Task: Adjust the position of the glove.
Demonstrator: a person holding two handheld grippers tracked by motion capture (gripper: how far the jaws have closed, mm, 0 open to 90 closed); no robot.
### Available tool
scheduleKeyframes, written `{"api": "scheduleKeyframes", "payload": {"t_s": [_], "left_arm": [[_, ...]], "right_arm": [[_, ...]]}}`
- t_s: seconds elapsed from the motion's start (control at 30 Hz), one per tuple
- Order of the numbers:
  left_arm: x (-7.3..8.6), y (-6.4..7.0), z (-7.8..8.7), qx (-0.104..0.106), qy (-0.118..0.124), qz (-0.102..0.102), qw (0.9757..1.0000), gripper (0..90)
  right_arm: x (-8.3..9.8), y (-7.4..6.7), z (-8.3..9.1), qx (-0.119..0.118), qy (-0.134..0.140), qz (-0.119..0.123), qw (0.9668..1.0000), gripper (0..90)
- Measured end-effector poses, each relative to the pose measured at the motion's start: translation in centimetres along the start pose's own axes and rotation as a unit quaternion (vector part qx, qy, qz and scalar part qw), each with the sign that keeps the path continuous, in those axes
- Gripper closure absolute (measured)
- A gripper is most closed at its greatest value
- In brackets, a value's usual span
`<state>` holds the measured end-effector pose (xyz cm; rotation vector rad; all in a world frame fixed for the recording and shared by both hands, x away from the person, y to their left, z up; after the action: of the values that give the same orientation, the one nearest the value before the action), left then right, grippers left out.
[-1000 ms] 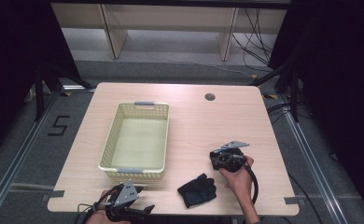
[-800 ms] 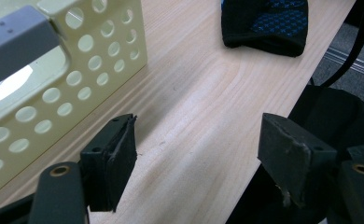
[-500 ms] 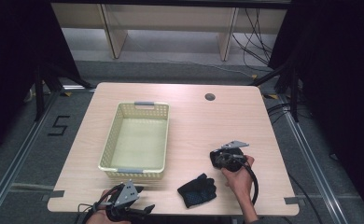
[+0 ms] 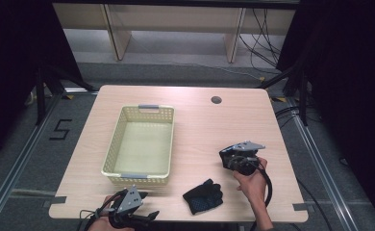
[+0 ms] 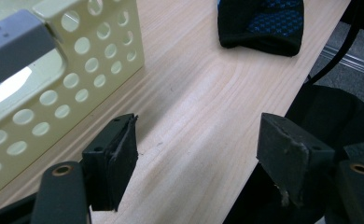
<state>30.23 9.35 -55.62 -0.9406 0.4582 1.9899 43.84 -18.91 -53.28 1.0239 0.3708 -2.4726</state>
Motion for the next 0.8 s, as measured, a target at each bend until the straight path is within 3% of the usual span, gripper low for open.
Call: {"api": "scheduleKeyframes", "payload": {"t_s": [0.1, 0.13, 0.2, 0.23, 0.33, 0.37, 0.4, 0.5, 0.53, 0.57, 0.67, 0.7, 0.77, 0.8], "left_arm": [[0.1, 0.0, 0.0, -0.004, -0.002, 0.011, 0.9999, 28.4], [0.0, 0.0, 0.0, -0.001, -0.001, 0.003, 1.0000, 28.4], [-0.1, 0.1, 0.0, -0.002, 0.006, 0.008, 0.9999, 28.4], [-0.1, 0.1, 0.0, -0.002, 0.006, 0.007, 1.0000, 28.4], [0.1, -0.1, 0.1, -0.005, -0.004, -0.005, 1.0000, 28.4], [0.1, -0.1, 0.1, -0.005, -0.004, -0.005, 1.0000, 28.4], [0.1, -0.1, 0.1, -0.005, -0.003, -0.008, 1.0000, 28.4], [0.1, -0.1, 0.1, -0.006, -0.004, -0.004, 1.0000, 28.3], [0.1, -0.1, 0.1, -0.006, -0.004, -0.004, 1.0000, 28.3], [0.1, -0.1, 0.1, -0.006, -0.004, -0.004, 1.0000, 28.3], [0.1, -0.1, 0.0, -0.005, -0.001, -0.001, 1.0000, 28.3], [0.1, -0.1, 0.0, -0.005, -0.001, -0.001, 1.0000, 28.3], [0.1, -0.1, 0.1, -0.007, -0.003, 0.000, 1.0000, 28.3], [0.1, -0.1, 0.1, -0.006, -0.003, -0.002, 1.0000, 28.4]], "right_arm": [[-0.2, -1.0, 0.8, -0.032, 0.003, -0.025, 0.9992, 85.9], [-0.3, -1.2, 1.0, -0.043, 0.008, -0.023, 0.9988, 85.9], [-0.2, -2.1, 1.6, -0.063, 0.012, -0.039, 0.9972, 85.9], [-0.2, -2.3, 2.0, -0.071, 0.017, -0.027, 0.9970, 85.8], [-0.2, -3.6, 3.2, -0.102, 0.033, -0.029, 0.9938, 85.8], [-0.2, -3.6, 3.2, -0.102, 0.033, -0.029, 0.9938, 85.8], [0.0, -5.0, 3.8, -0.122, 0.039, -0.041, 0.9909, 85.7], [0.5, -6.8, 4.4, -0.158, 0.035, -0.035, 0.9862, 85.6], [0.8, -7.6, 4.5, -0.163, 0.026, -0.048, 0.9852, 85.5], [0.9, -8.0, 4.4, -0.172, 0.029, -0.033, 0.9841, 85.4], [1.6, -9.9, 4.6, -0.200, 0.019, -0.030, 0.9792, 85.3], [1.6, -9.9, 4.6, -0.200, 0.019, -0.030, 0.9792, 85.3], [2.3, -11.7, 5.0, -0.225, 0.007, -0.042, 0.9734, 85.1], [2.6, -11.9, 5.0, -0.228, 0.002, -0.032, 0.9731, 84.9]]}}
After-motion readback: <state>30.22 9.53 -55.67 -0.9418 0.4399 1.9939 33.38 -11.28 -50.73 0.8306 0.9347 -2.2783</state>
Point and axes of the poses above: each handheld gripper's, and its own axes: z roughly backward along the jaws, x roughly out of its underside, y roughly to its right, the point moved 9 cm from there along -z, roughly forward along the jaws, and after that the axes turned 3 degrees about -z, right-handed, at the moved point
